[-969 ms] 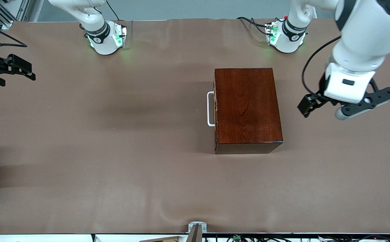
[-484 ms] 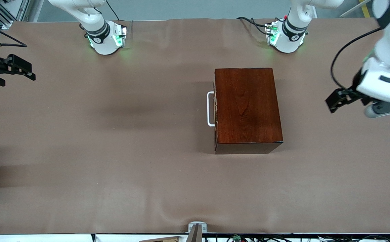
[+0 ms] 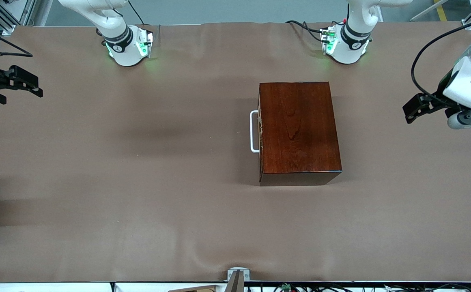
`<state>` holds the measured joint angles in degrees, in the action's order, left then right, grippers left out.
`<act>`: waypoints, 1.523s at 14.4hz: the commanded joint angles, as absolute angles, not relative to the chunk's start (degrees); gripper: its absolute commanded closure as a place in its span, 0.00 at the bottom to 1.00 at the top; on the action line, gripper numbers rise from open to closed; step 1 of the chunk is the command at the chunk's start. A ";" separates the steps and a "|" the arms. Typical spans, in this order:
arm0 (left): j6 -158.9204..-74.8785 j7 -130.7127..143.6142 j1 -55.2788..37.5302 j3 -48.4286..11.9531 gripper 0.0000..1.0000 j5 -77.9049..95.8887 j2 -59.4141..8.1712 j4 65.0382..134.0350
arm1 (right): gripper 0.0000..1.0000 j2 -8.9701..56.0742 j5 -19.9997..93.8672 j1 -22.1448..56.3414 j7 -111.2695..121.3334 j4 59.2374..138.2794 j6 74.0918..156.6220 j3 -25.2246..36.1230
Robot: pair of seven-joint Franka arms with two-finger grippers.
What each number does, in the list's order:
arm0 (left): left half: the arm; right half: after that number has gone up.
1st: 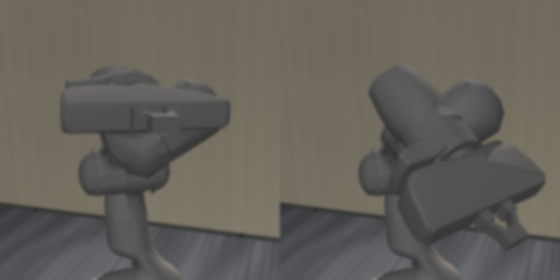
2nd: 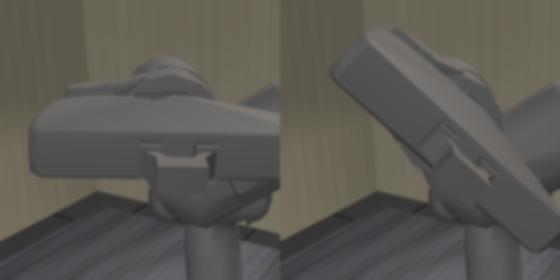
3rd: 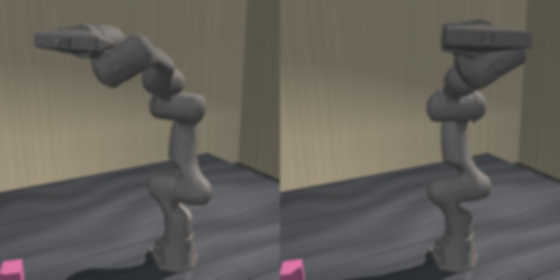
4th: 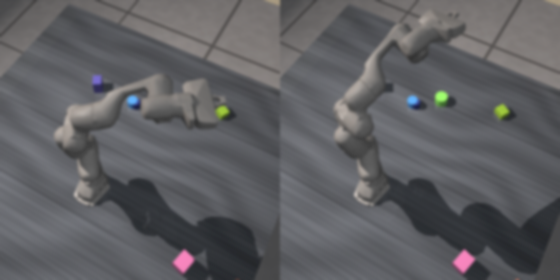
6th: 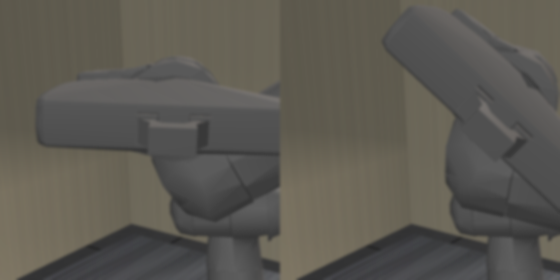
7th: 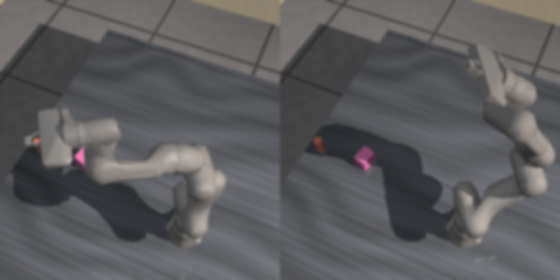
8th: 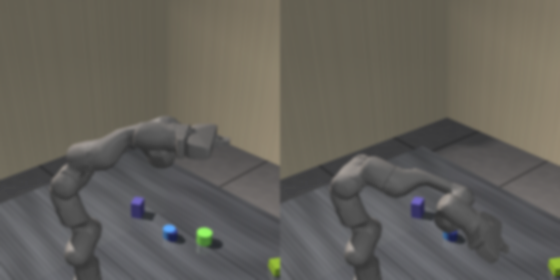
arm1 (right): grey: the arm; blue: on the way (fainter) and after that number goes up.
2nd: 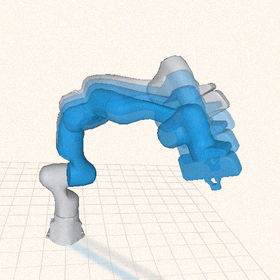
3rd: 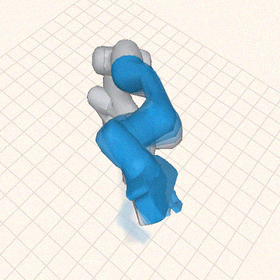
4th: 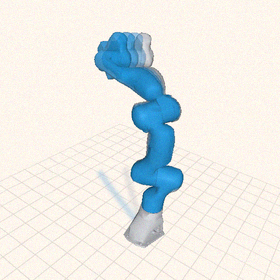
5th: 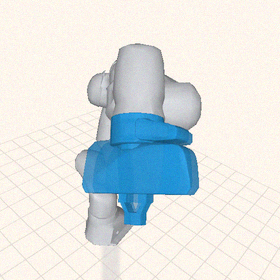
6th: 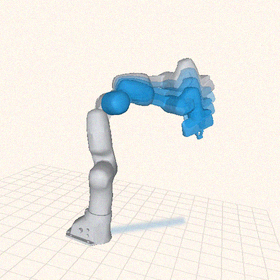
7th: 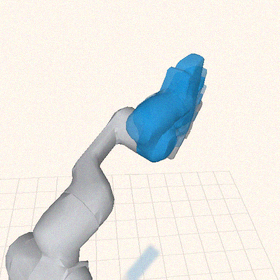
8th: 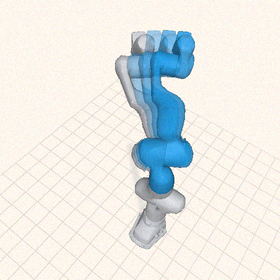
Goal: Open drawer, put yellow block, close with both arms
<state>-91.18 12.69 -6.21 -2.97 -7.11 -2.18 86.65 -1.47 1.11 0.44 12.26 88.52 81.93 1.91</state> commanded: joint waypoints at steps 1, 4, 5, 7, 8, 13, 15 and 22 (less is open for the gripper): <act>-95.00 9.50 -1.25 -7.10 0.00 -6.59 4.38 95.34 | 0.00 -2.46 2.02 -0.44 12.48 89.30 82.18 1.41; -94.14 6.95 0.35 -8.00 0.00 -3.45 6.06 96.33 | 0.00 -2.46 2.02 -0.44 12.48 89.21 82.18 1.41; -93.70 6.94 0.96 -7.82 0.00 -1.17 6.85 97.37 | 0.00 -2.46 2.02 -0.44 12.48 89.30 82.18 1.41; -93.52 6.77 1.32 -7.82 0.00 -0.70 7.56 97.74 | 0.00 -2.46 2.02 -0.53 12.48 89.30 82.09 1.41; -92.99 5.81 1.32 -7.74 0.00 -0.70 7.47 97.30 | 0.00 -2.46 2.02 -0.53 12.48 89.30 82.09 1.41; -87.37 1.84 1.50 -7.73 0.00 -0.53 6.50 92.73 | 0.00 -2.46 2.02 -0.35 12.48 89.30 82.18 1.41; -86.05 1.85 1.49 -7.73 0.00 -0.53 6.42 91.24 | 0.00 -2.46 2.02 -0.53 12.48 89.30 82.18 1.41; -85.87 5.79 1.41 -7.73 0.00 -0.18 6.50 91.14 | 0.00 -2.46 2.02 -0.44 12.48 89.30 82.18 1.41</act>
